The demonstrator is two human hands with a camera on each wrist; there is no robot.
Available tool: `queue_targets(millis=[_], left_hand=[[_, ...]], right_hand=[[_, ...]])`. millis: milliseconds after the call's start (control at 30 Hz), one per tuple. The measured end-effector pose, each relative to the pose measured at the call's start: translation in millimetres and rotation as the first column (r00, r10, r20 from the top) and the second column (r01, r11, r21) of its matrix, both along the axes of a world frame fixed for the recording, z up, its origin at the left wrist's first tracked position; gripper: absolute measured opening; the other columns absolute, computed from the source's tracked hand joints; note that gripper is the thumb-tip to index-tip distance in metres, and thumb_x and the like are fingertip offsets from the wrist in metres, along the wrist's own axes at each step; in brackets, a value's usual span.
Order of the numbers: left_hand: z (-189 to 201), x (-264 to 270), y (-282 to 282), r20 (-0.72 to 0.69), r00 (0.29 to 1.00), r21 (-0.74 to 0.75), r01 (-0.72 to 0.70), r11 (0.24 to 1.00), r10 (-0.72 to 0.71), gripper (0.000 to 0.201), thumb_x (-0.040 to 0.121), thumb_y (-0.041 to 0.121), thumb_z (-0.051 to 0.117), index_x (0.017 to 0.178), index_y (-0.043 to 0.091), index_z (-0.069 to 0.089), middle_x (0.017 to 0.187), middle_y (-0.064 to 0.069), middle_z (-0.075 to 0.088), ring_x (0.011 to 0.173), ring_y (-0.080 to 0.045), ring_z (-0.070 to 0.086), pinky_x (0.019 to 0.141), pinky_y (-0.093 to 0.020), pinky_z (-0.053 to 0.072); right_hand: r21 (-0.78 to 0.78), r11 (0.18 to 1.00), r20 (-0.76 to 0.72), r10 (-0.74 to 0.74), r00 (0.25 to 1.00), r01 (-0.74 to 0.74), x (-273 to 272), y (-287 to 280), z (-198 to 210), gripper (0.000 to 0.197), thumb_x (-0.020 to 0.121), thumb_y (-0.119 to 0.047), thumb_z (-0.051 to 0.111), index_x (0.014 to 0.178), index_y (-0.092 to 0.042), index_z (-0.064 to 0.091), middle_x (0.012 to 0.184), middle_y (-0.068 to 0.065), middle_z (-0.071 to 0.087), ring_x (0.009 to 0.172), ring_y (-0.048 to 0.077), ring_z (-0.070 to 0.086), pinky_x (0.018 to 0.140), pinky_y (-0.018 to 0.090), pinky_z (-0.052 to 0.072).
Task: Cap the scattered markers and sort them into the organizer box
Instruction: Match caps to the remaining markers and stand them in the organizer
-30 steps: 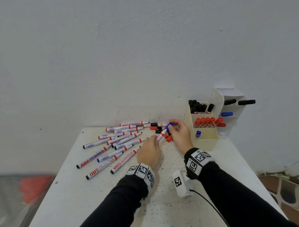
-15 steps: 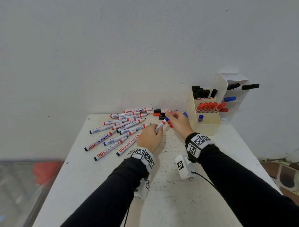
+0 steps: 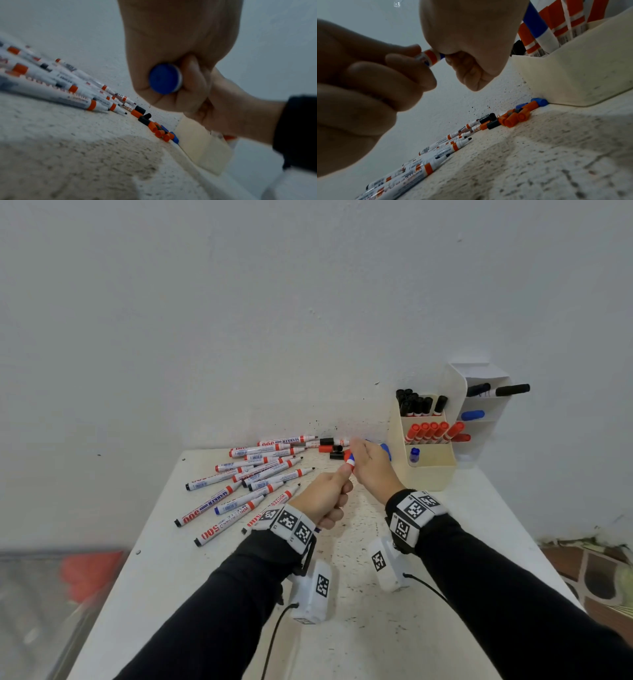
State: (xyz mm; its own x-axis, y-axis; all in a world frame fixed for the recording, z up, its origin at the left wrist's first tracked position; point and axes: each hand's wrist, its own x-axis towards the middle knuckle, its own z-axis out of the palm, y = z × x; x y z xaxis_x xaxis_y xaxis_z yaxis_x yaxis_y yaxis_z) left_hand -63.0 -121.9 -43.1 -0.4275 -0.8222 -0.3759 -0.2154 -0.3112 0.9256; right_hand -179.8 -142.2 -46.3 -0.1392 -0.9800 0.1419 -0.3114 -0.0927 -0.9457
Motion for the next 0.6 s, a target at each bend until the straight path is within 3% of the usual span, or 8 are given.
queue_targets(millis=[133,200,267,333,400,467,500,600], left_hand=[[1,-5,-1,0.026,0.999,-0.089,-0.044,0.995,0.047,0.047,0.097,0.052,0.024,0.069,0.018,0.041,0.053,0.005,0.036,0.039,-0.010,0.030,0.039,-0.020,0.026],[0,-5,-3,0.150,0.987,-0.257,-0.008,0.966,0.048,0.053,0.098,0.052,0.015,0.078,0.018,0.051,0.067,0.002,0.051,0.056,-0.014,0.048,0.056,-0.025,0.040],[-2,1,-7,0.318,0.943,-0.410,0.043,0.911,0.098,0.053,0.099,0.048,0.013,0.084,0.017,0.054,0.078,0.002,0.055,0.069,-0.013,0.051,0.067,-0.023,0.039],[-10,15,-12,0.468,0.857,-0.507,0.061,0.860,0.215,0.036,0.101,0.034,0.028,0.093,0.013,0.056,0.085,0.000,0.057,0.072,-0.010,0.051,0.069,-0.020,0.042],[-16,30,-14,0.661,0.698,-0.498,0.134,0.857,0.275,0.023,0.098,0.020,0.039,0.111,0.011,0.055,0.107,-0.005,0.059,0.091,-0.016,0.058,0.082,-0.027,0.050],[-19,38,-11,0.835,0.495,-0.391,0.230,0.891,0.239,0.030,0.094,0.017,0.042,0.123,0.013,0.048,0.120,-0.007,0.053,0.106,-0.022,0.056,0.091,-0.036,0.050],[-20,41,-10,0.877,0.431,-0.343,0.257,0.903,0.210,0.032,0.094,0.018,0.042,0.125,0.012,0.046,0.122,-0.007,0.052,0.109,-0.024,0.055,0.093,-0.038,0.049],[-25,47,-10,0.917,0.357,-0.288,0.294,0.911,0.175,0.029,0.096,0.016,0.039,0.123,0.008,0.046,0.119,-0.008,0.055,0.108,-0.024,0.057,0.095,-0.037,0.048]], right_hand=[[-0.066,0.998,-0.053,0.010,0.999,-0.013,2,2,7,0.035,0.096,-0.025,0.045,0.063,-0.018,0.036,0.057,-0.002,0.034,0.052,0.011,0.033,0.052,0.021,0.031],[-0.165,0.986,-0.098,-0.018,0.995,0.001,4,4,19,0.023,0.094,-0.026,0.050,0.073,-0.017,0.046,0.061,-0.003,0.042,0.053,0.010,0.040,0.051,0.013,0.035],[-0.284,0.958,-0.122,-0.068,0.990,0.031,1,7,37,0.012,0.092,-0.025,0.055,0.086,-0.015,0.054,0.068,-0.007,0.049,0.059,0.006,0.046,0.056,0.011,0.041],[-0.406,0.912,-0.143,-0.129,0.981,0.061,-8,11,60,0.011,0.091,-0.022,0.056,0.095,-0.012,0.058,0.078,-0.008,0.053,0.067,0.004,0.050,0.066,0.013,0.046],[-0.563,0.822,-0.218,-0.253,0.943,0.090,-23,17,82,0.013,0.092,-0.014,0.054,0.097,-0.004,0.060,0.085,-0.005,0.054,0.073,0.008,0.050,0.074,0.010,0.044],[-0.670,0.735,-0.307,-0.404,0.862,0.106,-43,22,96,0.013,0.092,-0.008,0.052,0.095,0.000,0.061,0.087,-0.001,0.052,0.078,0.010,0.049,0.075,0.003,0.037],[-0.681,0.723,-0.335,-0.447,0.829,0.115,-53,24,98,0.013,0.092,-0.007,0.050,0.093,0.000,0.061,0.087,-0.001,0.051,0.079,0.010,0.048,0.073,0.004,0.036],[-0.630,0.764,-0.385,-0.463,0.798,0.140,-77,28,83,0.013,0.093,-0.007,0.048,0.092,-0.001,0.060,0.087,0.003,0.053,0.081,0.013,0.047,0.072,0.012,0.033]])
